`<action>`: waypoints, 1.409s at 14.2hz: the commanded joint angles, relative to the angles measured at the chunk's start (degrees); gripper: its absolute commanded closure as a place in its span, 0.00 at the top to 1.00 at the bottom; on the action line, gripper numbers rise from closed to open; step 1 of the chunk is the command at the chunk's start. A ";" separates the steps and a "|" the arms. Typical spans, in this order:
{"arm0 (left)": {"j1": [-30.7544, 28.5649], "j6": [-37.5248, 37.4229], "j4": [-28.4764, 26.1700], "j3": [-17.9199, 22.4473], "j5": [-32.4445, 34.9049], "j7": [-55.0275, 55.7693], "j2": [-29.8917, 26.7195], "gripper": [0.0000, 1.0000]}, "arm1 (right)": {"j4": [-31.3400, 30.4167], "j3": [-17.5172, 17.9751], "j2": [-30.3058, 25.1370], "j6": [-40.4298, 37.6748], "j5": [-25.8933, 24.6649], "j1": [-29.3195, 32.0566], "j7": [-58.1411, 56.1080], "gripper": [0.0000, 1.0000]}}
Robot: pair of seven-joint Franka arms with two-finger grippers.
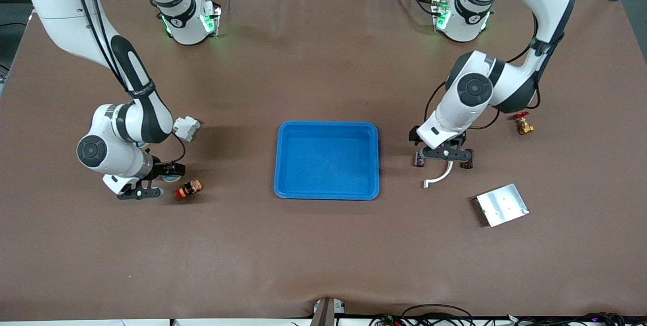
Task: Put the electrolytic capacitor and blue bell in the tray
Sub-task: 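Grasp the blue bell with the right gripper while the left gripper grasps the capacitor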
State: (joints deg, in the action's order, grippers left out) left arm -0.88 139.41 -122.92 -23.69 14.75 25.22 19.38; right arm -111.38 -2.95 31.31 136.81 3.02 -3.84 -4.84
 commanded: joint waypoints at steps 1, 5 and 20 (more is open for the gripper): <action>0.00 3.49 0.23 -0.31 5.45 4.39 3.55 1.00 | 0.12 0.14 0.59 0.91 -0.39 0.24 -0.52 1.00; -0.35 6.66 0.32 -0.31 11.52 8.61 7.60 1.00 | 0.03 0.23 1.29 1.70 -0.39 0.06 -0.34 1.00; -0.61 10.71 2.25 1.27 14.43 9.24 12.35 0.65 | 8.10 0.49 -0.37 -12.85 0.32 -2.13 3.24 0.12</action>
State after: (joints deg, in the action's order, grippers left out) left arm -1.35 149.45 -121.33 -22.78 27.26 33.14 30.95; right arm -106.73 -2.67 32.60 130.28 3.11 -4.96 -4.38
